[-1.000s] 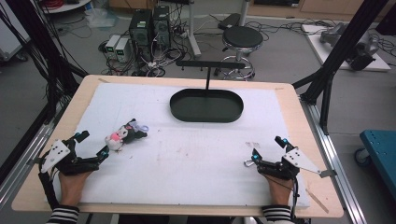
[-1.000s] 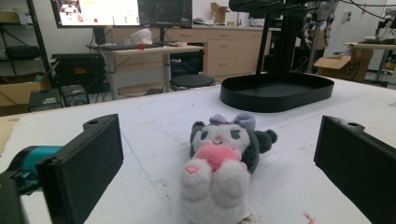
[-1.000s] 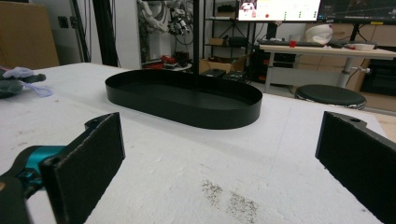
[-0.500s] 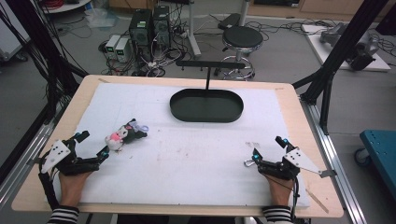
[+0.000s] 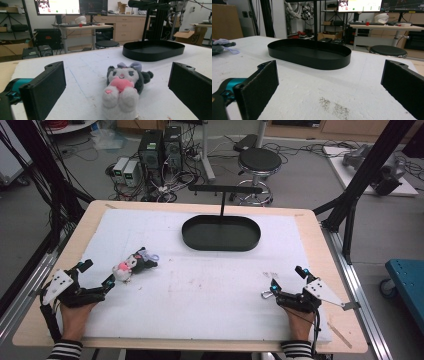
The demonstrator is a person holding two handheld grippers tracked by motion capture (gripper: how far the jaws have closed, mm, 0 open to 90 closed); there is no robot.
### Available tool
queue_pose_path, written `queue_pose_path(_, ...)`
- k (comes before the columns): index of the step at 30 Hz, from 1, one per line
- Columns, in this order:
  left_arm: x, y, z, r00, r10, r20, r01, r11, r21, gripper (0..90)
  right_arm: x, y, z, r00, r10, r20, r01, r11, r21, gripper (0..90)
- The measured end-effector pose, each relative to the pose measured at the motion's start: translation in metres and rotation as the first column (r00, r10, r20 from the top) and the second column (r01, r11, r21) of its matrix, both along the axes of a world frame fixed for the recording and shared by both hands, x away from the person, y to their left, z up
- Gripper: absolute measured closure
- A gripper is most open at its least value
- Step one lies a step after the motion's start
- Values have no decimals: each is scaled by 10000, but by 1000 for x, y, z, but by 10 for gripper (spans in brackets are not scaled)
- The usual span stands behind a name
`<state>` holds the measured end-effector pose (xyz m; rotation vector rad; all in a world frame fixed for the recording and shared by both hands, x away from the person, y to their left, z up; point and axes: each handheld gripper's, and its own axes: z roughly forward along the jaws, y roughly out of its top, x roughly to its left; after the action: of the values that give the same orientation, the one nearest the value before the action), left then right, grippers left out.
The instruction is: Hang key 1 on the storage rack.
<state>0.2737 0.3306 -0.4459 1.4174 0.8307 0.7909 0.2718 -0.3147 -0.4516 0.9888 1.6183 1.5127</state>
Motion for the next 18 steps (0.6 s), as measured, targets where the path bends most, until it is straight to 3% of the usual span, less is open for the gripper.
queue_pose_path(4,1,1,15,9997,-222,-90,226,9988,436,17,0,0,0,10000,10,10,-11,10000,22,5)
queue_pose_path(7,6,-1,29,9980,-519,-374,553,9936,983,17,0,0,0,10000,-12,-41,12,10000,86,5)
queue_pose_path(12,13,-4,39,9941,-733,-799,843,9858,1452,17,-1,0,0,10000,-10,-23,11,10000,29,5)
queue_pose_path(14,19,-6,45,9884,-987,-1152,1175,9785,1695,17,0,0,0,10000,-10,36,10,10000,-2,5)
queue_pose_path(16,21,-7,46,9864,-1051,-1266,1264,9767,1736,17,0,0,0,10000,-26,33,26,10000,-4,5)
queue_pose_path(18,27,-10,51,9772,-1319,-1665,1629,9684,1889,17,0,0,0,10000,-26,36,26,10000,0,5)
